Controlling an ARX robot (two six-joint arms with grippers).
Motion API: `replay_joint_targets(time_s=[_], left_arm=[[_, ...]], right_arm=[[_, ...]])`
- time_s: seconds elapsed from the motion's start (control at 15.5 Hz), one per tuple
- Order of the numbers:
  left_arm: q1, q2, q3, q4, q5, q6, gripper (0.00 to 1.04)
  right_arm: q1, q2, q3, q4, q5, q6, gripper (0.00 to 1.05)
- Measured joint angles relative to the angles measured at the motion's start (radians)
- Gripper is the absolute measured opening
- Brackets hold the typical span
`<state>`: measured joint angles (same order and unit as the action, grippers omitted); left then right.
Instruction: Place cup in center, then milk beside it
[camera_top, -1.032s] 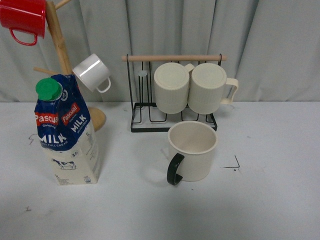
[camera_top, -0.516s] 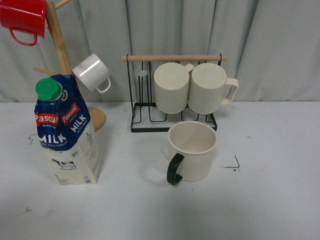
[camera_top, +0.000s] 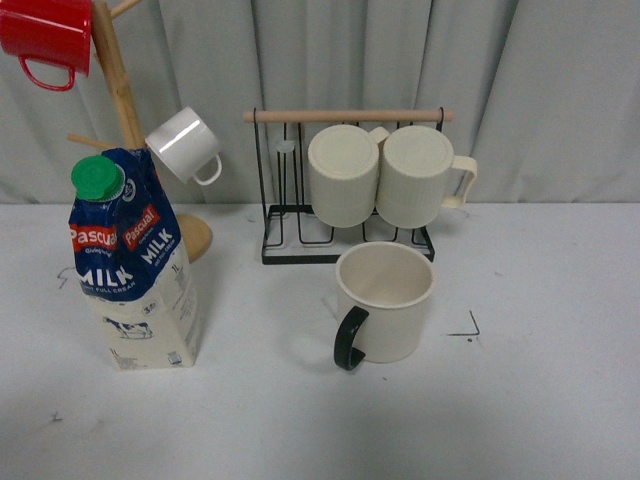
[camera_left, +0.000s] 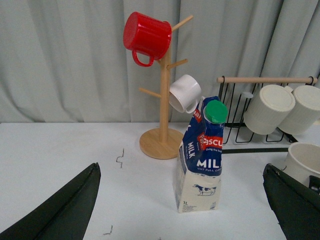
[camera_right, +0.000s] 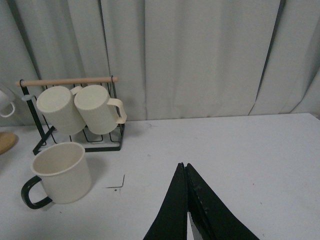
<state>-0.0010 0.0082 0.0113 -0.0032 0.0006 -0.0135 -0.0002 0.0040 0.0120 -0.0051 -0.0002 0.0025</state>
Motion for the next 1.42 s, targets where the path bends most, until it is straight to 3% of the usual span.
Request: replay_joint_targets(time_s=[0.26, 0.32, 0.45, 0.52, 0.58, 0.65, 0.84, 0.97, 1.1, 1.42], left_arm=[[0.0, 0.0, 0.0, 0.0, -0.001, 0.0, 0.98], [0.0, 0.0, 0.0, 0.0, -0.001, 0.0, 0.98], [0.0, 0.0, 0.0, 0.0, -0.001, 0.0, 0.98], [0.0, 0.0, 0.0, 0.0, -0.001, 0.0, 0.98], [-0.003, 0.154, 0.124, -0.293, -0.123, -0.105, 0.98], [0.066, 0.354, 0.251, -0.329, -0.143, -0.209, 0.98], [-0.032, 0.602, 0.395, -0.058, -0.139, -0.237, 0.98], [-0.082, 0.917, 0.486, 0.193, -0.111, -0.206, 0.98], [-0.106, 1.205, 0.607, 0.348, -0.084, -0.168, 0.98], [-0.113, 1.51, 0.781, 0.36, 0.033, -0.143, 0.98]], right_arm=[[0.0, 0.0, 0.0, 0.002, 0.0, 0.0, 0.02], [0.0, 0.0, 0.0, 0.002, 0.0, 0.0, 0.05], [0.0, 0.0, 0.0, 0.002, 0.0, 0.0, 0.25], [0.0, 0.0, 0.0, 0.002, 0.0, 0.0, 0.85], [0.0, 0.0, 0.0, 0.002, 0.001, 0.0, 0.98], [-0.001, 0.0, 0.0, 0.002, 0.0, 0.0, 0.98], [0.0, 0.0, 0.0, 0.002, 0.0, 0.0, 0.98], [0.0, 0.0, 0.0, 0.002, 0.0, 0.0, 0.98], [0.0, 0.0, 0.0, 0.002, 0.0, 0.0, 0.98], [0.0, 0.0, 0.0, 0.002, 0.0, 0.0, 0.98]])
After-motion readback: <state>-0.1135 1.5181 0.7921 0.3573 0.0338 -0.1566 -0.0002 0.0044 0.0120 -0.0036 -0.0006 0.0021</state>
